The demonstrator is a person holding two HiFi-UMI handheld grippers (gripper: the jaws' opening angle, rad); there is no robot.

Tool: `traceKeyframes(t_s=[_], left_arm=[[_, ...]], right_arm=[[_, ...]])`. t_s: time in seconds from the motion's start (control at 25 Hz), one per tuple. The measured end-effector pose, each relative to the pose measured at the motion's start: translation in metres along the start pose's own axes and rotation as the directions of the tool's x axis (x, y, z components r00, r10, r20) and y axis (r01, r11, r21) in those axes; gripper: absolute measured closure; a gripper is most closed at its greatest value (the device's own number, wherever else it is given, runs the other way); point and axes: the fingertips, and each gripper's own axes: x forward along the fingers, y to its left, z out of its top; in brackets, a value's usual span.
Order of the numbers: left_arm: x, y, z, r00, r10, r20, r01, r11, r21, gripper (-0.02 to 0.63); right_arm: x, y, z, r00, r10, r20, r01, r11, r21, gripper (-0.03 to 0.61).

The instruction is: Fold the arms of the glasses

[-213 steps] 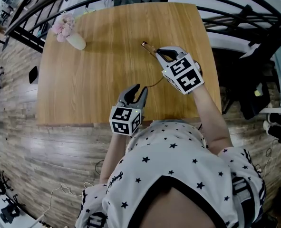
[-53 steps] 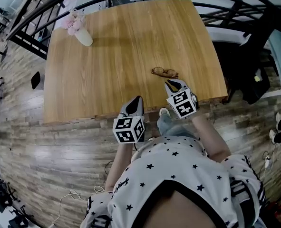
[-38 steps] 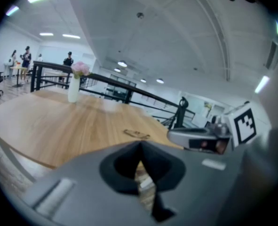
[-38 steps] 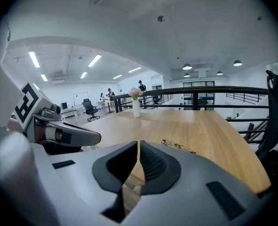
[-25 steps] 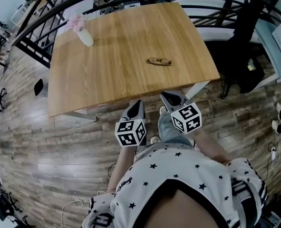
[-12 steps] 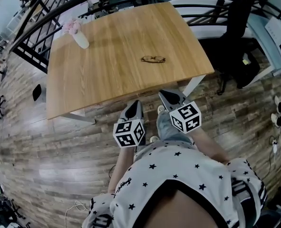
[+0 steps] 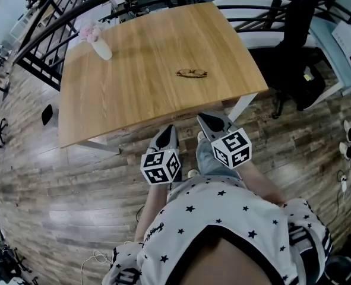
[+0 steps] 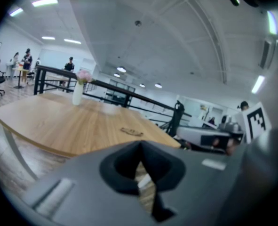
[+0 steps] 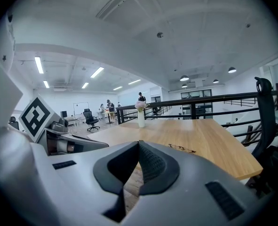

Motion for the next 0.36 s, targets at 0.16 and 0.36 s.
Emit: traceKeyframes(t_s=[0.16,0.36], left_arm=[[0.0013,0.0005,-0.0004,1.0,0.0,0.0,0.0,1.0,-0.003,0.606],[0.0019,0.002,-0.0018,1.0,0.001,0.002,-0.001,1.0,-0.008,0.606]], right_arm=[[0.001,-0.0011,0.0005,1.0,0.0,0.002,0.0,1.0,0.004,0.563],[0.0031,-0.0005,0.0009,1.0,0.004,0.003,-0.004,1.0,0.0,0.563]])
